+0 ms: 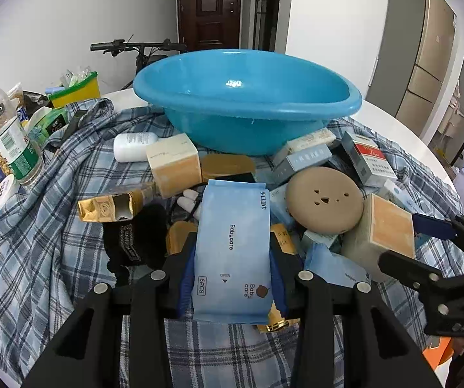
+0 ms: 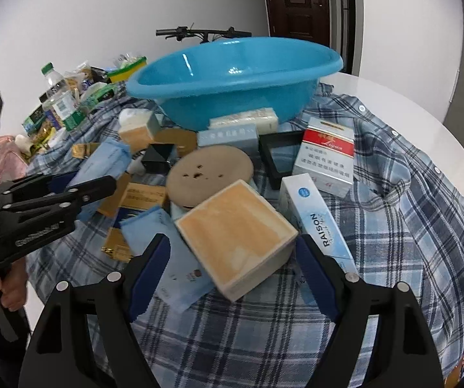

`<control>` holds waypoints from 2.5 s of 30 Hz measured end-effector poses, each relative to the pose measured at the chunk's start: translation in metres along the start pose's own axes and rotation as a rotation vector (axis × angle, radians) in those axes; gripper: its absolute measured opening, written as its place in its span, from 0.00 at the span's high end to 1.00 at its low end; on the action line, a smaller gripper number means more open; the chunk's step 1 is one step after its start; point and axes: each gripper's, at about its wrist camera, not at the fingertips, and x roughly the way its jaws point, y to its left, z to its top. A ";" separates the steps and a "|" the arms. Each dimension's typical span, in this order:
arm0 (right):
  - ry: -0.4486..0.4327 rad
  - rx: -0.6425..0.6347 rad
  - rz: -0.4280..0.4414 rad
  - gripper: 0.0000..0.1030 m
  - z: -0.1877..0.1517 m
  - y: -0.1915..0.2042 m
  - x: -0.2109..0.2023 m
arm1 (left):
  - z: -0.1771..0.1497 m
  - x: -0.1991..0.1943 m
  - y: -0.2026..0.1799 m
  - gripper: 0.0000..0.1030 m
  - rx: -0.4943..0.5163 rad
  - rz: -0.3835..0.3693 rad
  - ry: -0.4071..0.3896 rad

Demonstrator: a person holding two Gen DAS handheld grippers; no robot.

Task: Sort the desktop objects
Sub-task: 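Grasp the tan soap box with the right tool and lift it, then carry the wipes pack in the left tool while the right tool carries the soap box over the basin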

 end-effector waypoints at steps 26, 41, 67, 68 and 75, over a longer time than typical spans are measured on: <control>0.018 0.012 0.014 0.37 -0.004 -0.011 0.029 | -0.003 0.001 -0.009 0.59 0.020 -0.025 0.017; -0.004 0.005 -0.092 0.40 -0.004 -0.006 0.029 | -0.004 0.001 -0.008 0.59 0.010 -0.017 0.017; -0.066 0.045 -0.116 0.43 -0.008 -0.005 0.006 | -0.009 -0.002 -0.009 0.59 0.002 0.001 -0.009; -0.080 0.048 -0.117 0.43 -0.007 -0.005 0.002 | -0.009 -0.004 -0.009 0.59 -0.002 -0.008 -0.025; -0.228 0.045 -0.138 0.43 0.004 0.002 -0.031 | -0.006 -0.034 -0.007 0.59 -0.027 -0.015 -0.175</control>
